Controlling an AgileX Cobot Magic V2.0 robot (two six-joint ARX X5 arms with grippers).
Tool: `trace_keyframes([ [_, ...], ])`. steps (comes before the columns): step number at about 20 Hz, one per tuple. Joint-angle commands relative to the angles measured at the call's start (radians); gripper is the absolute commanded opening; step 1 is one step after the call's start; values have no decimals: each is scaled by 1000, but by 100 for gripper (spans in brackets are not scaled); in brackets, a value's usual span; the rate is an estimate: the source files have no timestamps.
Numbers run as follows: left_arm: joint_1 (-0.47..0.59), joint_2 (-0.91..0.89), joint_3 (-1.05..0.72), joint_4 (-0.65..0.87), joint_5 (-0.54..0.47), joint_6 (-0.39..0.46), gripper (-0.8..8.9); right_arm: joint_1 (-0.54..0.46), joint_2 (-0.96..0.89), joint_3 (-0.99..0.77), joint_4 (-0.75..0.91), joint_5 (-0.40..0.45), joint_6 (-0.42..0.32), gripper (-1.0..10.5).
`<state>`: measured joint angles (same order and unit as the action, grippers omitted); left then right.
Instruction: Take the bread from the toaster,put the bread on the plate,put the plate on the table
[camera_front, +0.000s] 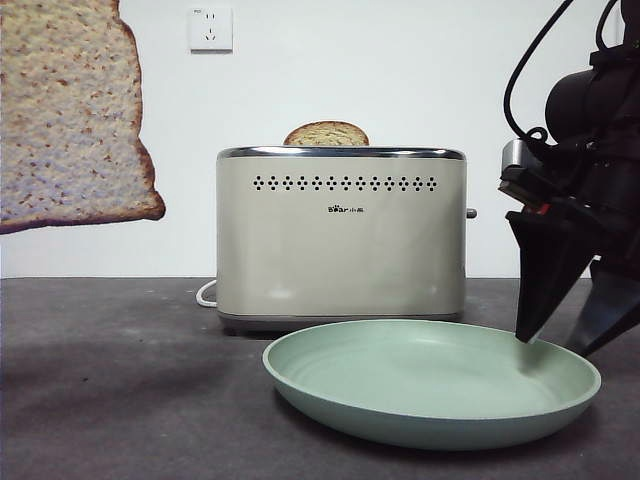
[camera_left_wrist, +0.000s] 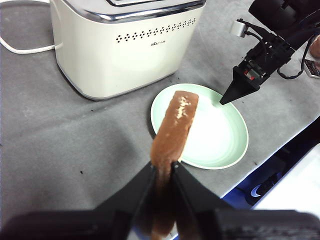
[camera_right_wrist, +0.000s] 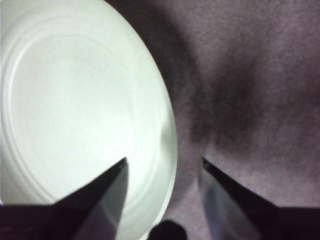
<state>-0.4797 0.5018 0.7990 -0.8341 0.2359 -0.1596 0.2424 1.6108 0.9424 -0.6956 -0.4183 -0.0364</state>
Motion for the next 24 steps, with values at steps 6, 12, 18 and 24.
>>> trace_keyframes([
  [6, 2, -3, -4, 10, -24, -21, -6, 3, 49, 0, 31, 2, 2, 81],
  [12, 2, -3, -4, 10, -21, -24, -6, 3, 51, 1, 48, 1, 3, -17],
  [18, 2, -2, -4, 38, 45, -95, -7, 18, -111, 1, 60, -48, 53, -17],
  [24, 2, 64, -4, 337, 247, -291, -8, 141, -269, 1, 80, -45, 130, -18],
])
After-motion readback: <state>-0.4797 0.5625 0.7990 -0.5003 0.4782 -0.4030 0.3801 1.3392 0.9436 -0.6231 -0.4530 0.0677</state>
